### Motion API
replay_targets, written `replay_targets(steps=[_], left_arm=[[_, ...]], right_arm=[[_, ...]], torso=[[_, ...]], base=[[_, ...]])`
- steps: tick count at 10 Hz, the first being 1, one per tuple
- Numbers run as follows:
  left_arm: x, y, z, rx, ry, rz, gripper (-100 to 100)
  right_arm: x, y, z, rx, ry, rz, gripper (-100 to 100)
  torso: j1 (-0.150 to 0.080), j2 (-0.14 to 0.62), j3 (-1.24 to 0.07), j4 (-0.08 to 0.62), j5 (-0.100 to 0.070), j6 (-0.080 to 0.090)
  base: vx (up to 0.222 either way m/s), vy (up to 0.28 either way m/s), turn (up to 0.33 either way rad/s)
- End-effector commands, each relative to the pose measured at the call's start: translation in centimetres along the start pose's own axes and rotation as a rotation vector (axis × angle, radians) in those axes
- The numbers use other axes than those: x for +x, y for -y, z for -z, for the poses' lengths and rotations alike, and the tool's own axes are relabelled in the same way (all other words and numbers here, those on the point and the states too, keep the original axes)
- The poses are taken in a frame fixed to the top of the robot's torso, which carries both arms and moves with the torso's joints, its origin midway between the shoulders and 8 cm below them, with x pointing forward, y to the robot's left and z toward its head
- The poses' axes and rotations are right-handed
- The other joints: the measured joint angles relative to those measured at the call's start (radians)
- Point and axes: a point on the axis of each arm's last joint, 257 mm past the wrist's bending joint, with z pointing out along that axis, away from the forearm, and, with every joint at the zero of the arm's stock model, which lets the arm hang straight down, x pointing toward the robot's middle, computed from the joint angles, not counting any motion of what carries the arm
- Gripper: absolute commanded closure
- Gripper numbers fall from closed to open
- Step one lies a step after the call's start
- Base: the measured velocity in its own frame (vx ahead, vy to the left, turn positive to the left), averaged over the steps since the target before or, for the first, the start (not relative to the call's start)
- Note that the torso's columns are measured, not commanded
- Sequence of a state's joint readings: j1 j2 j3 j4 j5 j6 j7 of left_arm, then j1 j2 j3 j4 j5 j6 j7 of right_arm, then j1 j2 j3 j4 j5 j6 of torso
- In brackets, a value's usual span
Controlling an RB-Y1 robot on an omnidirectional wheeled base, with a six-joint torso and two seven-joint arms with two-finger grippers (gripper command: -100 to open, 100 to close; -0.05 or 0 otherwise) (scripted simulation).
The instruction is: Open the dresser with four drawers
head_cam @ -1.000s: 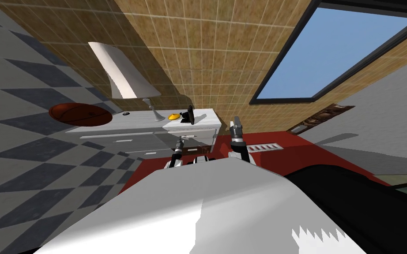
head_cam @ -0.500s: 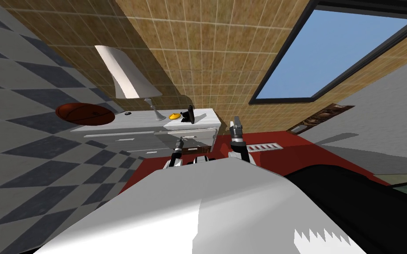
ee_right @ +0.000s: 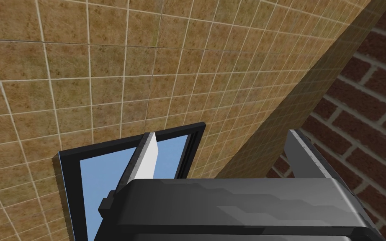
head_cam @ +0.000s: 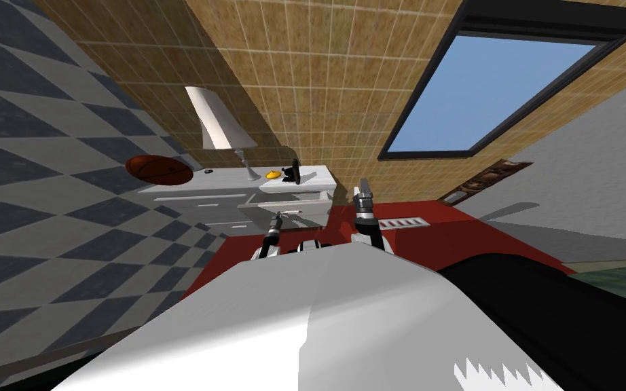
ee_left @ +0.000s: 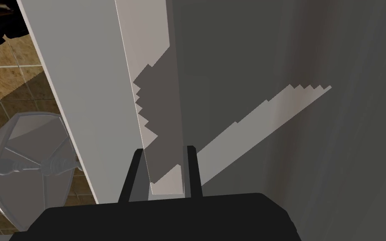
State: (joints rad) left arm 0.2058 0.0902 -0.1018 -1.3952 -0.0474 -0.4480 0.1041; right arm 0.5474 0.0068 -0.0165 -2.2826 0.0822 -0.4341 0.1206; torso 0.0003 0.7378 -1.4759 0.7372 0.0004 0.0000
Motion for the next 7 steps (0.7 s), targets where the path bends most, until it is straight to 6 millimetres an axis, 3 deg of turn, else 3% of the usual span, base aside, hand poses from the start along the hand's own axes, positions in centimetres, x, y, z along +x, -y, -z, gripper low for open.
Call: replay_targets(steps=[1,2,3,7], left_arm=[[0.2,-0.2,0.6,-0.007,-0.006,0.0,100],[0.1,0.0,0.4,-0.001,-0.004,0.0,100],[0.0,0.8,-0.4,-0.006,-0.005,0.001,-100],[-0.3,2.8,-2.2,-0.006,-0.006,0.001,-100]], right_arm=[[0.0,0.0,0.0,0.0,0.0,0.0,0],[0.0,0.0,0.0,0.0,0.0,0.0,0],[0.0,0.0,0.0,0.0,0.0,0.0,0],[0.0,0.0,0.0,0.0,0.0,0.0,0]], torso=[[0.0,0.0,0.0,0.0,0.0,0.0],[0.0,0.0,0.0,0.0,0.0,0.0],[0.0,-0.005,-0.002,0.0,-0.001,0.0],[0.0,0.0,0.0,0.001,-0.001,0.0]], base=[[-0.183,0.014,0.018],[-0.092,0.007,0.002],[-0.051,-0.002,0.006],[-0.039,-0.005,0.003]])
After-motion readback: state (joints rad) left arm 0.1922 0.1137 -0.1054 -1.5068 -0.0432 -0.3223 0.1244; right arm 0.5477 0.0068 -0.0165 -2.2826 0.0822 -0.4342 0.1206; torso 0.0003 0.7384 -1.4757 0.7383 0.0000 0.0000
